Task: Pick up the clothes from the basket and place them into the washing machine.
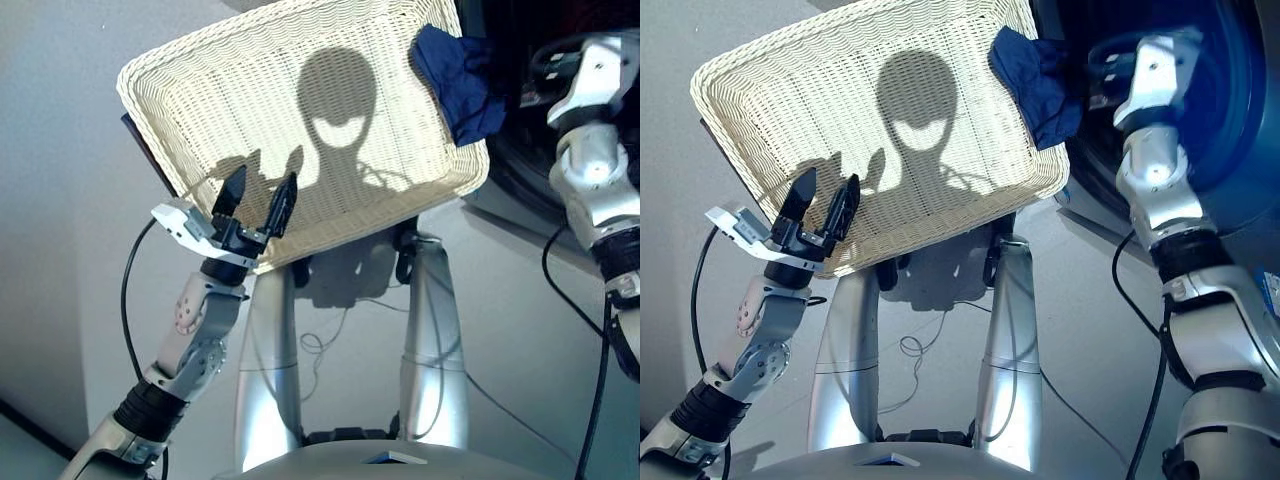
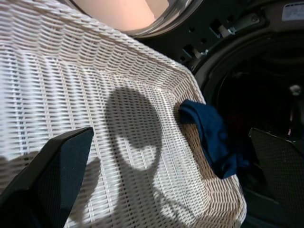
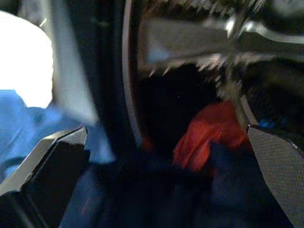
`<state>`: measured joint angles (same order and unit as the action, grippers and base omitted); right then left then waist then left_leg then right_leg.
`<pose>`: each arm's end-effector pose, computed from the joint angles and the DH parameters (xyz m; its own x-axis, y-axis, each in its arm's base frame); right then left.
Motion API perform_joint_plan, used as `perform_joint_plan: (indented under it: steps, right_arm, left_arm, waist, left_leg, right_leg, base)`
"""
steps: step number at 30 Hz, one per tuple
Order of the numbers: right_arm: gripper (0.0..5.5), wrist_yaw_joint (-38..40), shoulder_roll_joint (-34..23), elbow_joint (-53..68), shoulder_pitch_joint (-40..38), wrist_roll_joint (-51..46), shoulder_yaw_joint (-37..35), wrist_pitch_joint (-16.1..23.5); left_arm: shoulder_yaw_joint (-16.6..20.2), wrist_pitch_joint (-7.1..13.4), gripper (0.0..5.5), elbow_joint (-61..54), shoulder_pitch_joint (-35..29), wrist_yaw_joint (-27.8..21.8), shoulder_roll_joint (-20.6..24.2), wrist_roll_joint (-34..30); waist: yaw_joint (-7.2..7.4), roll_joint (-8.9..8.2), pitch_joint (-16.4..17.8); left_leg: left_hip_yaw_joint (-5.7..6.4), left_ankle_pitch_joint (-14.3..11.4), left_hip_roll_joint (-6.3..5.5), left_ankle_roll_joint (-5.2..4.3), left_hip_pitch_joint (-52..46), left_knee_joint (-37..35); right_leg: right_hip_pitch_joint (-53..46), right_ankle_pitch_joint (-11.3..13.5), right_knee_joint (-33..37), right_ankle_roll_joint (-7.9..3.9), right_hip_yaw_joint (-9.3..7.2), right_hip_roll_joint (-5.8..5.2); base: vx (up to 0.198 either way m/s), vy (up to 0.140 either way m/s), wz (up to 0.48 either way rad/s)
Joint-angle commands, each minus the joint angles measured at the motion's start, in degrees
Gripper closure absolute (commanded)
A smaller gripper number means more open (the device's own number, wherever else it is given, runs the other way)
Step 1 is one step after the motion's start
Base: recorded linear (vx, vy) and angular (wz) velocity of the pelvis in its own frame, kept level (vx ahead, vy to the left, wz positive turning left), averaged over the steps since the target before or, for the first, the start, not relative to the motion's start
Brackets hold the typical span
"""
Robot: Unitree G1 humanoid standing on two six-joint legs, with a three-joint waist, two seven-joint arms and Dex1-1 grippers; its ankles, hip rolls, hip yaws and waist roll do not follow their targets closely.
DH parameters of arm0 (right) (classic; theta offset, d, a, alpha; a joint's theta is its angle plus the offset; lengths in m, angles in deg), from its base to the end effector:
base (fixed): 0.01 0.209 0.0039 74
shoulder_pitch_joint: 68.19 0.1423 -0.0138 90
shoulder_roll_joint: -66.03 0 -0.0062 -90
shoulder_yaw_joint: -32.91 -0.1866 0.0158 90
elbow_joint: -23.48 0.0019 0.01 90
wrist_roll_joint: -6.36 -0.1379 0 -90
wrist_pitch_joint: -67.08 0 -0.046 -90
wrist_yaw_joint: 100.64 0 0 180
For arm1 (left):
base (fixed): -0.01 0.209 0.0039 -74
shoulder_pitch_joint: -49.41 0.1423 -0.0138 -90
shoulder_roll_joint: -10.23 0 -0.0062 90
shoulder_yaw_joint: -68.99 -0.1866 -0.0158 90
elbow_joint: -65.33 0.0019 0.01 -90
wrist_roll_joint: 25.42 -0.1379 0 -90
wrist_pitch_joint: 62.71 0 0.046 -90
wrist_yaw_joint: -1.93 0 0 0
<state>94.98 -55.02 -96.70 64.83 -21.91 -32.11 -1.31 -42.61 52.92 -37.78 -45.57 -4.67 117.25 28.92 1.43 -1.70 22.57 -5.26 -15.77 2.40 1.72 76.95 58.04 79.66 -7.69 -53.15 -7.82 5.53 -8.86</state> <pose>0.3123 -0.2495 0.1843 0.8689 -0.0148 0.4947 0.2042 0.9212 -0.3312 0.2010 0.1753 0.1042 0.7952 -0.3382 0.5032 0.5332 0.7852 -0.3149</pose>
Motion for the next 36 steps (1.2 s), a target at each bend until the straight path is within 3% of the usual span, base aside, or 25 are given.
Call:
perform_joint_plan:
  steps: [1, 10, 22, 33, 34, 35, 36]
  right_arm:
    - [0.0, -0.97, -0.27, 1.85, -1.58, 1.06, -0.04, 3.38]
    - [0.0, -4.43, 3.62, -6.72, 4.83, 1.08, 8.86, 0.32]
    - [0.0, -2.3, 11.07, -21.14, 19.48, 3.78, 14.16, -2.29]
    - [0.0, 3.79, 18.78, -45.13, 32.13, 9.87, 13.68, -8.23]
    - [3.06, 3.98, 19.0, -47.31, 32.92, 10.03, 13.47, -8.78]
    - [5.5, 4.0, 19.16, -47.93, 33.13, 10.01, 13.56, -8.83]
    - [5.5, 3.91, 19.37, -49.04, 33.82, 9.99, 13.65, -9.19]
  left_arm:
    - [0.76, 3.24, 0.0, -3.4, 4.0, -1.91, -1.96, -0.45]
    - [-0.44, 2.39, 0.0, -2.71, 3.64, -2.27, -2.61, -0.04]
    - [-1.11, 1.88, 0.0, -2.23, 2.14, -2.58, -4.34, -0.09]
    - [-0.87, 0.82, 0.0, -1.66, 0.8, -0.26, -7.72, -2.44]
    - [-1.1, 0.71, 0.0, -1.7, 0.68, -0.42, -7.87, -2.61]
    - [-1.12, 0.65, 0.0, -1.69, 0.49, -0.43, -8.01, -2.65]
    - [-1.46, 0.61, 0.0, -1.95, 0.48, -0.74, -8.17, -2.67]
  waist:
    - [-0.24, 3.22, -4.66]
    - [-1.4, 3.54, -4.49]
    - [-3.27, 4.09, -3.85]
    - [-4.31, 4.57, -3.55]
    - [-4.45, 4.62, -3.54]
    - [-4.56, 4.7, -3.55]
    - [-4.74, 4.76, -3.53]
  left_leg:
    - [-1.59, 5.03, 1.6, -0.84, 0.97, -4.59]
    - [-1.91, 5.05, 1.72, -0.8, 0.92, -4.38]
    - [-1.84, 4.92, 1.61, -0.73, 0.44, -4.73]
    - [-1.9, 4.93, 1.26, -0.77, 0.67, -4.85]
    - [-1.94, 5.0, 1.15, -0.81, 0.75, -4.87]
    - [-1.97, 5.02, 1.09, -0.81, 0.8, -4.88]
    - [-1.98, 5.09, 1.01, -0.83, 0.83, -5.05]
  right_leg:
    - [-1.26, 2.92, 2.67, 5.12, -2.06, 1.45]
    - [-1.3, 3.01, 2.45, 5.06, -2.14, 1.1]
    - [-1.48, 2.98, 2.55, 5.05, -2.11, 0.77]
    - [-1.25, 3.11, 2.44, 5.23, -2.52, 0.72]
    - [-1.22, 3.09, 2.4, 5.25, -2.55, 0.74]
    - [-1.19, 3.12, 2.38, 5.26, -2.59, 0.76]
    - [-1.18, 3.16, 2.47, 5.28, -2.67, 0.72]
  base:
    - [0.0, 0.0, 0.0]
    - [0.0, 0.0, 0.0]
    - [0.0, 0.0, 0.0]
    - [0.0, 0.0, 0.0]
    - [0.0, 0.0, 0.0]
    - [0.0, 0.0, 0.0]
    - [0.0, 0.0, 0.0]
